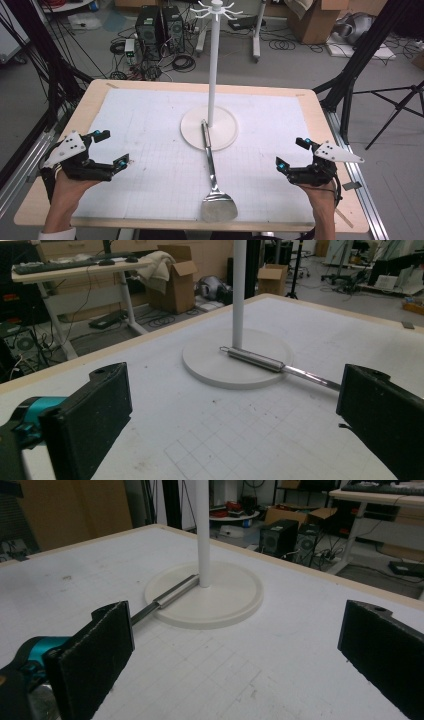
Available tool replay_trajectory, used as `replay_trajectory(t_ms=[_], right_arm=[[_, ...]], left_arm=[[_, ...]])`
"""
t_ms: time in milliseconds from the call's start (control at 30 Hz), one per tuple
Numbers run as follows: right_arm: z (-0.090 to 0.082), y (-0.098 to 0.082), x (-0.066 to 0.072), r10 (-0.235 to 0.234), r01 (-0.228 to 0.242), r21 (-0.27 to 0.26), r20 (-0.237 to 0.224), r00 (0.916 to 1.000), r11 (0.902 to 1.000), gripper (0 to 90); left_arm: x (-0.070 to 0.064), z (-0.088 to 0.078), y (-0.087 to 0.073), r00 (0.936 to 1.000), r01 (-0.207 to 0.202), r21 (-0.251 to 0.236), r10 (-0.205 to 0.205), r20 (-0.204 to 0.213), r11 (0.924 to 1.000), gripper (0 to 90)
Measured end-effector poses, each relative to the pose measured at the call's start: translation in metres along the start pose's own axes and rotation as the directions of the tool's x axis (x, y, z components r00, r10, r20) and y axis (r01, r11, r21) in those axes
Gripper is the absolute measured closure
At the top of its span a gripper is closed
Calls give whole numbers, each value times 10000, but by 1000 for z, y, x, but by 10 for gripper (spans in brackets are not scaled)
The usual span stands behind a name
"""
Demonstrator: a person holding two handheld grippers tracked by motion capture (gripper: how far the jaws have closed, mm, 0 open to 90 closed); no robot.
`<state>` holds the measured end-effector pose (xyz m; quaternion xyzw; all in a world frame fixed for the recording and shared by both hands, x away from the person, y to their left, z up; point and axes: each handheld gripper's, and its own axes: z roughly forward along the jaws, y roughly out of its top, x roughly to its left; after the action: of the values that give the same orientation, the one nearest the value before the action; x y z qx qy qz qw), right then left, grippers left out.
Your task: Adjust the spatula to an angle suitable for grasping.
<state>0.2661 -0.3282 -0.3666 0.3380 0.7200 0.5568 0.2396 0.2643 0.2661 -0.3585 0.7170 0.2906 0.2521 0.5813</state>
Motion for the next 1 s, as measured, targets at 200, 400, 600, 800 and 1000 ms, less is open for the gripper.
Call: replay_trajectory(t_ms=[200,400,600,800,1000], right_arm=[[-1,0,-2,85,-84,-66,91,9999,9999,4],[2,1,1,-87,86,89,25,10000,9999,4],[3,9,9,-320,334,341,-415,9986,9989,4],[9,22,13,-591,641,491,-957,9937,9967,4],[21,45,22,-922,1114,995,-1802,9793,9888,4]], left_arm=[[1,1,-4,10000,55,129,-55,14,9999,17],[-1,0,0,9999,-49,-13,49,139,10000,17],[-3,1,0,9995,-53,-40,54,303,10000,18],[-3,1,1,9990,-99,-41,101,442,9999,17],[-3,-1,1,9993,-69,-52,71,361,10000,17]])
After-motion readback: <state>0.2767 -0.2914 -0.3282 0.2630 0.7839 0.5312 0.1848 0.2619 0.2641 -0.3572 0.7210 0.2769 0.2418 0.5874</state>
